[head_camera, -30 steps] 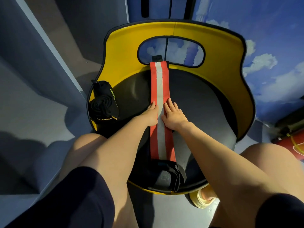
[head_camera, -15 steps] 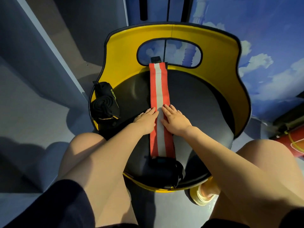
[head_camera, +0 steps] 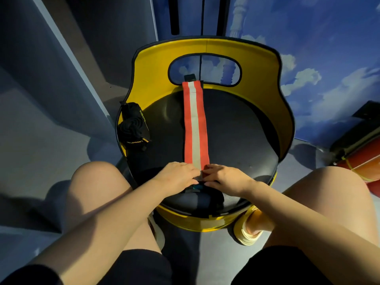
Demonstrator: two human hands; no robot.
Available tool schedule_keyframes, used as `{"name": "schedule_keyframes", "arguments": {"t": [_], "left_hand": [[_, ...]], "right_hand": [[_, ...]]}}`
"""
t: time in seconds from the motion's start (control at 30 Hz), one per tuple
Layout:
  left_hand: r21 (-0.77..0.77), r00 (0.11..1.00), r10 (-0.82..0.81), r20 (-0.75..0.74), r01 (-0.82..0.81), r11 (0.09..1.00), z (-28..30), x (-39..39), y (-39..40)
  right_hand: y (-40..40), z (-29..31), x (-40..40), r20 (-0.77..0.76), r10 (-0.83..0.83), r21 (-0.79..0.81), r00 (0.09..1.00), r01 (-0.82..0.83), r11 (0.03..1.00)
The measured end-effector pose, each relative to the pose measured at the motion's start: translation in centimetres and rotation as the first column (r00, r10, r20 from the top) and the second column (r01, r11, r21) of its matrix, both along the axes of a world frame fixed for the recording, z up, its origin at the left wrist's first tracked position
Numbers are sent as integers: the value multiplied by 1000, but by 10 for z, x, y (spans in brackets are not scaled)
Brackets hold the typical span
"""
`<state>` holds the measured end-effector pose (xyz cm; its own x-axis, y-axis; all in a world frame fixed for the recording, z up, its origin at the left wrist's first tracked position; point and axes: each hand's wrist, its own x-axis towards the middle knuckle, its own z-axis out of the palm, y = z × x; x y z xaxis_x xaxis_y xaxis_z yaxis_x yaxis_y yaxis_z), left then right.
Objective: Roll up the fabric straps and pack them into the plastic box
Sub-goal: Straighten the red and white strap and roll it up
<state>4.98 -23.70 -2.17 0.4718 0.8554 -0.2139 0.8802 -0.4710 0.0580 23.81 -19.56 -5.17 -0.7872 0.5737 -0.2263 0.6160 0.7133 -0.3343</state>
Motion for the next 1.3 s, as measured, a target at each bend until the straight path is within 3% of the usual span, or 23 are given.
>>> {"name": "schedule_keyframes", "arguments": {"t": [0.23,0.5,0.83,1.07,1.3], "left_hand": [[-46,995,-10,-103,5,999,-19,4,-25],[5,984,175,33,-175,985,-30,9,-37],[16,962,227,153,-232,973,-42,7,-37],[-200,786,482,387,-439,876,-44,3,-27],[-270,677,566,472,-500,823,-46,1,-20]], "right_hand": [[-25,-11,3,29,-77,22,997,76,997],[-43,-14,-2,-30,-159,104,987,161,982],[-50,-16,-1,-189,-156,166,970,188,968],[-49,-22,-4,-223,-246,127,943,278,952],[-41,-19,-10,-295,-492,-126,819,477,870]]}}
